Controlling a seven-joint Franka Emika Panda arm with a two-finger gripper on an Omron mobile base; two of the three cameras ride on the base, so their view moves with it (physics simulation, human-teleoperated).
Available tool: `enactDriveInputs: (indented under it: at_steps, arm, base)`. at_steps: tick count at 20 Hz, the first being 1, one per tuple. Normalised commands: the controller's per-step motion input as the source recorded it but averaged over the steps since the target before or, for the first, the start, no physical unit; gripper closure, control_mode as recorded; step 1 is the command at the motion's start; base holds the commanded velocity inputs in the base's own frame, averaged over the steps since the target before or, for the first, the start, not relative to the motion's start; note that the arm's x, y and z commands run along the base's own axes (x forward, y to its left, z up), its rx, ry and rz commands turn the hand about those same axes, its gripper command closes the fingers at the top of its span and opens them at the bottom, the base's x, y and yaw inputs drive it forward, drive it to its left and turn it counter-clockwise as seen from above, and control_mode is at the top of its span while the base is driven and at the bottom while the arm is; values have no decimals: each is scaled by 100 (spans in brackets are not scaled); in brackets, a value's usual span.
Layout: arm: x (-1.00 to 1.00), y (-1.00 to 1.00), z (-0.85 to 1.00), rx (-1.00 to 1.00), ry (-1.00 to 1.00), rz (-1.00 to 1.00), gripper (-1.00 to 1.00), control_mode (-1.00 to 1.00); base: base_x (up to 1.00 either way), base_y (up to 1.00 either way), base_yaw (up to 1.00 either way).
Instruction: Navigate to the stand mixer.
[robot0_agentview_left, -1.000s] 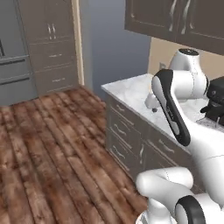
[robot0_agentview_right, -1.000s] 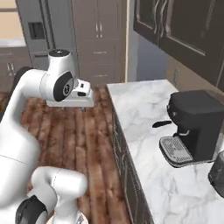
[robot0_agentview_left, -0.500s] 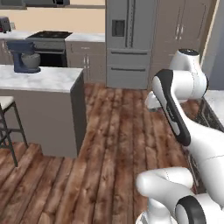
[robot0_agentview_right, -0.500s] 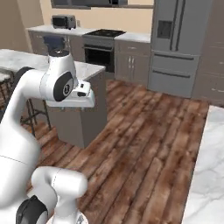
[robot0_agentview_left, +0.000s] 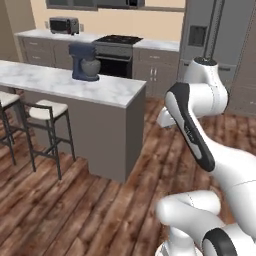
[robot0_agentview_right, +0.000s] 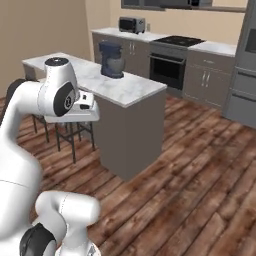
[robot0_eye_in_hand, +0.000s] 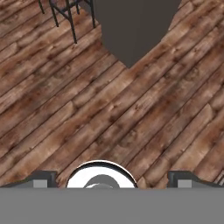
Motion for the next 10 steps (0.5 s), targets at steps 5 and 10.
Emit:
enactDriveInputs:
  at_steps: [5,10]
  arm:
    - [0,0,0,0,0,0,-100,100]
    - [0,0,0,0,0,0,-100,100]
  base:
    - [100,-7,13]
    - [100,-55,5]
